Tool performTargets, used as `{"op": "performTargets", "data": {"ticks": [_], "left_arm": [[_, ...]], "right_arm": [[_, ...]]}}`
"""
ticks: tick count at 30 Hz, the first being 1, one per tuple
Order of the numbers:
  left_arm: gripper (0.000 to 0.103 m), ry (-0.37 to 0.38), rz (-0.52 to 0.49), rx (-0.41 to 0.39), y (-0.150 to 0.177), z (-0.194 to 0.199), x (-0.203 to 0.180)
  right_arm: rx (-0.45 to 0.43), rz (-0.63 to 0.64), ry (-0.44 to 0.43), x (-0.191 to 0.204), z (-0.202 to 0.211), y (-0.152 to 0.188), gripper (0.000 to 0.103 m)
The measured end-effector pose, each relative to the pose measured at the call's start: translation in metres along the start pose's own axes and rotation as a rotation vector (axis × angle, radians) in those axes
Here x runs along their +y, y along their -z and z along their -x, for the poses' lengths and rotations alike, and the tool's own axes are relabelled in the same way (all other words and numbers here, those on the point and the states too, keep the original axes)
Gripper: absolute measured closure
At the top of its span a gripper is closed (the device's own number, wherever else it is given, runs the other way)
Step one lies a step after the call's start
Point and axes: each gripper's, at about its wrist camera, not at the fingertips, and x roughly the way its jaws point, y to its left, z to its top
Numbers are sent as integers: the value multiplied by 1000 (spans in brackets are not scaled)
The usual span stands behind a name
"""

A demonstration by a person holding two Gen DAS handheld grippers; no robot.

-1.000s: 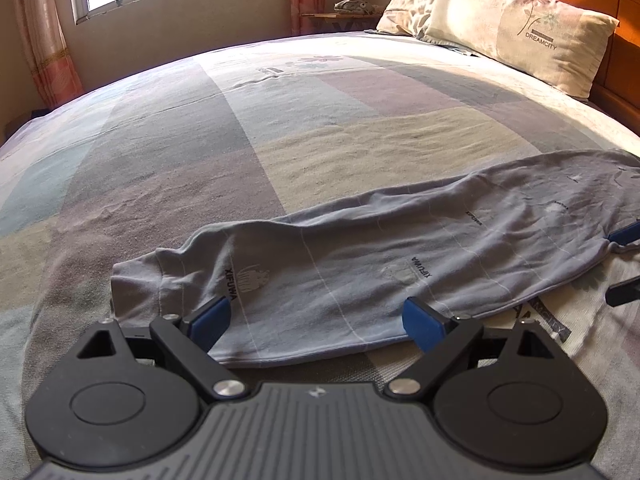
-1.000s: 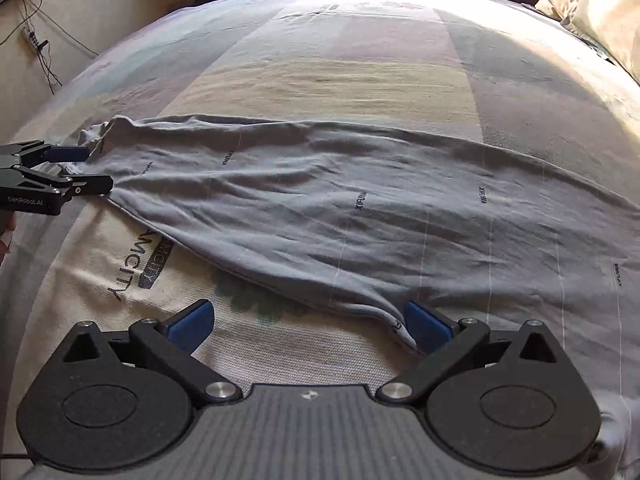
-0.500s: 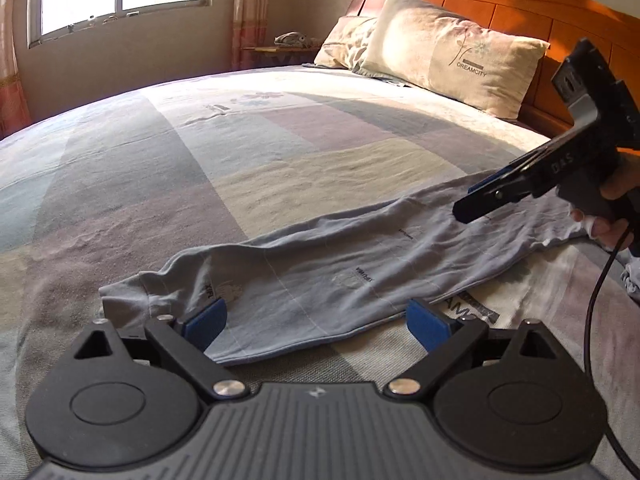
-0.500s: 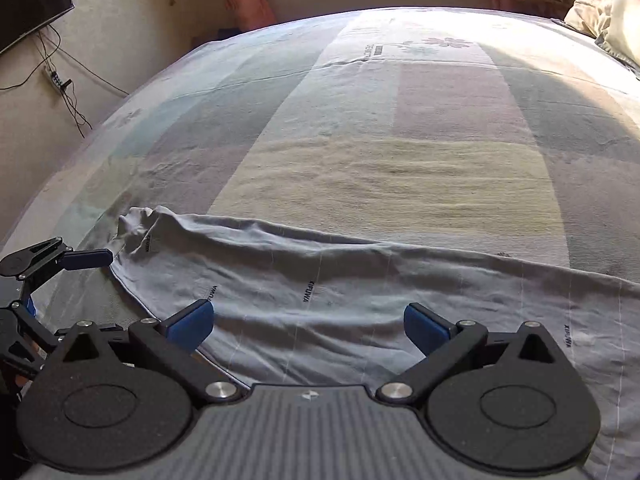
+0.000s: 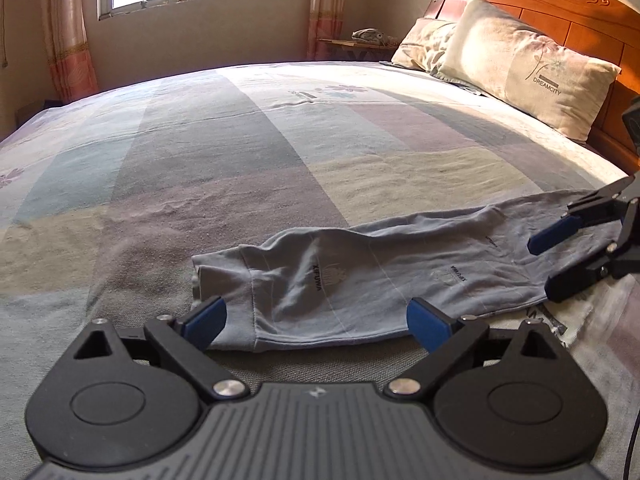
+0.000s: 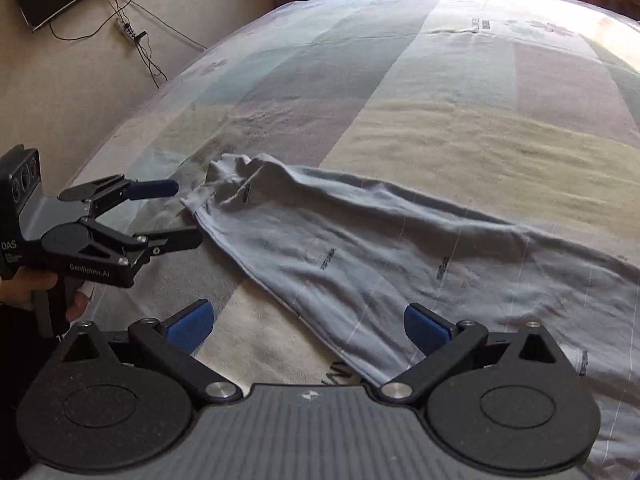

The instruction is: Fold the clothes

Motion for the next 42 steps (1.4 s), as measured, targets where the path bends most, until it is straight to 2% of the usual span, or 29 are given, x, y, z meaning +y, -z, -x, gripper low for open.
{"op": "performTargets", "data": {"ticks": [2, 5, 8, 11, 13, 16, 17, 20, 21, 24, 27, 30, 33, 35, 37, 41, 42], "left_arm": [[6, -18, 20, -1, 1, 2, 8], [6, -44, 50, -4, 3, 5, 19], [6, -71, 80, -6, 5, 9, 31], [6, -81, 144, -23, 9, 16, 49], [6, -87, 187, -35, 12, 22, 61], [6, -85, 196, -47, 12, 25, 63], [6, -81, 195, -52, 12, 25, 63], [6, -65, 191, -72, 10, 29, 61], [6, -64, 192, -76, 9, 29, 61], [6, -61, 198, -89, 8, 31, 61], [6, -59, 204, -101, 7, 33, 61], [6, -53, 205, -99, 6, 31, 60], [6, -54, 197, -91, 6, 28, 57], [6, -50, 190, -90, 6, 27, 55], [6, -47, 184, -90, 6, 26, 52], [6, -35, 184, -105, 4, 28, 50], [6, -21, 183, -113, 3, 28, 48]], "right_arm": [[-15, -45, -57, -4, -9, -22, 0], [1, -21, -140, 4, -35, -45, 0], [23, 179, -182, 33, -60, -51, 0], [17, 401, -207, 67, -77, -40, 0], [2, 496, -227, 85, -87, -33, 0], [-43, 575, -223, 107, -104, -30, 0], [-42, 583, -214, 113, -114, -32, 0], [-15, 583, -101, 124, -146, -37, 0], [11, 558, -106, 126, -155, -38, 0], [-13, 564, -226, 137, -156, -29, 0], [-27, 611, -221, 143, -156, -25, 0], [-81, 572, -263, 129, -136, -28, 0], [-162, 526, -204, 119, -125, -33, 0], [-132, 501, -184, 119, -138, -38, 0], [-65, 495, -245, 123, -153, -38, 0], [-40, 596, -315, 131, -133, -25, 0], [-39, 603, -297, 126, -122, -24, 0]]}}
